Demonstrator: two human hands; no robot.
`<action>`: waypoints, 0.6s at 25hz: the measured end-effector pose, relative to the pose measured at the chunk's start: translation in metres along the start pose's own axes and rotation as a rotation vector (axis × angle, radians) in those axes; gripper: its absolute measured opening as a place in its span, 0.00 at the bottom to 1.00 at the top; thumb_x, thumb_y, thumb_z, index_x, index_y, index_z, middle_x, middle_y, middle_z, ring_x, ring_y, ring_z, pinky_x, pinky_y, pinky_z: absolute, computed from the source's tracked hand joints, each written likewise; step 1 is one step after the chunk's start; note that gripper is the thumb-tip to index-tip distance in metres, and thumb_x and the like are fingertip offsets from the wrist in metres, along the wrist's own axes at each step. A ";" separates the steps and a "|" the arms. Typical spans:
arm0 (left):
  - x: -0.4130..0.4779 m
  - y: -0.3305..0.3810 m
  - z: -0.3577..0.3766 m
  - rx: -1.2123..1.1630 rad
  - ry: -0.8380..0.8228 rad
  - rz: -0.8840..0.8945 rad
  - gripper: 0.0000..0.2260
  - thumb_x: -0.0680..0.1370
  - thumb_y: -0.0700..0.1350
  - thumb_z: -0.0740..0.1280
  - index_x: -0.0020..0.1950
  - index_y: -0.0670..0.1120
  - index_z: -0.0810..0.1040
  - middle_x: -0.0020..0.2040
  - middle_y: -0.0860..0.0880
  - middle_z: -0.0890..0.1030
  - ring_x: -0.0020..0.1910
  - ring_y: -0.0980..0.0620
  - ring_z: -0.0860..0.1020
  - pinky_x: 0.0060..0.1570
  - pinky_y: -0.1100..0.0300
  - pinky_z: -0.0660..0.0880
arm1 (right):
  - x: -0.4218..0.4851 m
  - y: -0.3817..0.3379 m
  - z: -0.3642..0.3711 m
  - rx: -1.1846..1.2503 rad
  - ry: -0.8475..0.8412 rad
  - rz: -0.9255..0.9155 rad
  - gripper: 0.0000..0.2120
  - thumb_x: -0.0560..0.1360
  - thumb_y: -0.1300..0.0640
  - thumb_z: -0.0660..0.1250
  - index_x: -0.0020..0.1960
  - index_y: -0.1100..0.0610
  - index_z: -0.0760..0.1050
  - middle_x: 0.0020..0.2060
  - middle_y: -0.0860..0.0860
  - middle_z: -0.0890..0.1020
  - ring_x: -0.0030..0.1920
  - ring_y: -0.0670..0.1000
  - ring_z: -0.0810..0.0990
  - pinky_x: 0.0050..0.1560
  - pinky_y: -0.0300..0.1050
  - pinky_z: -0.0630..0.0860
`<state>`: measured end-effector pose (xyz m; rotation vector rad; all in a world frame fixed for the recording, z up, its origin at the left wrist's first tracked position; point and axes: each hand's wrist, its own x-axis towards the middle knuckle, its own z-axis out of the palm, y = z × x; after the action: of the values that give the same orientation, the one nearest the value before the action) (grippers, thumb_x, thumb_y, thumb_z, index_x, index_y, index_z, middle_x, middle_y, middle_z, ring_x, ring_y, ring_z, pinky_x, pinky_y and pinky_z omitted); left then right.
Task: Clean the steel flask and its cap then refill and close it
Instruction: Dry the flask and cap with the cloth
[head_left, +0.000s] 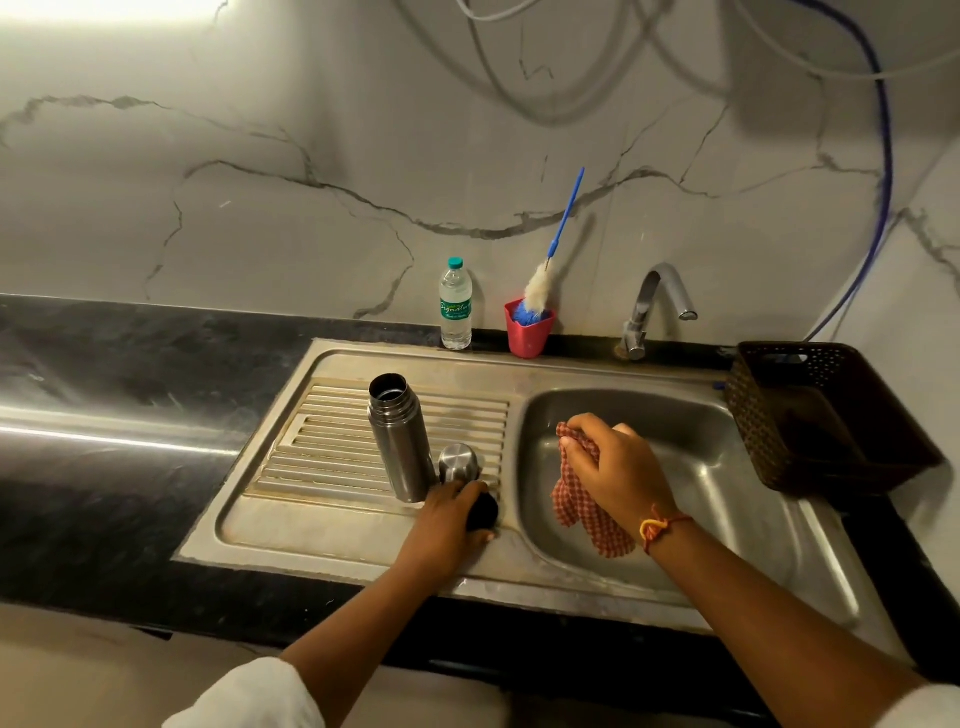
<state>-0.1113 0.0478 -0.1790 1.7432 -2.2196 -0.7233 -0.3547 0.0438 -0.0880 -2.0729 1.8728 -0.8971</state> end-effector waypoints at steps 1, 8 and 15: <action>0.003 0.002 -0.001 -0.037 -0.011 -0.015 0.28 0.74 0.51 0.75 0.73 0.52 0.71 0.68 0.46 0.74 0.67 0.44 0.72 0.68 0.55 0.68 | 0.000 0.001 -0.001 0.035 -0.020 0.029 0.11 0.80 0.45 0.62 0.59 0.46 0.76 0.40 0.48 0.78 0.41 0.50 0.79 0.38 0.47 0.81; 0.019 0.061 -0.068 -0.940 0.063 -0.173 0.14 0.78 0.44 0.73 0.61 0.56 0.78 0.58 0.50 0.82 0.57 0.49 0.82 0.60 0.52 0.79 | 0.017 -0.013 -0.021 0.181 -0.121 0.157 0.07 0.79 0.46 0.64 0.54 0.47 0.78 0.40 0.44 0.83 0.41 0.43 0.81 0.37 0.32 0.75; 0.024 0.113 -0.121 -1.374 -0.002 -0.049 0.17 0.78 0.35 0.71 0.65 0.43 0.74 0.60 0.41 0.83 0.59 0.44 0.83 0.62 0.47 0.79 | 0.052 -0.057 -0.074 0.556 -0.314 0.372 0.19 0.80 0.42 0.59 0.67 0.51 0.70 0.53 0.47 0.79 0.52 0.46 0.78 0.49 0.43 0.76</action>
<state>-0.1570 0.0156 -0.0214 0.9953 -1.0222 -1.6595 -0.3478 0.0218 0.0161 -1.3869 1.5429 -0.8184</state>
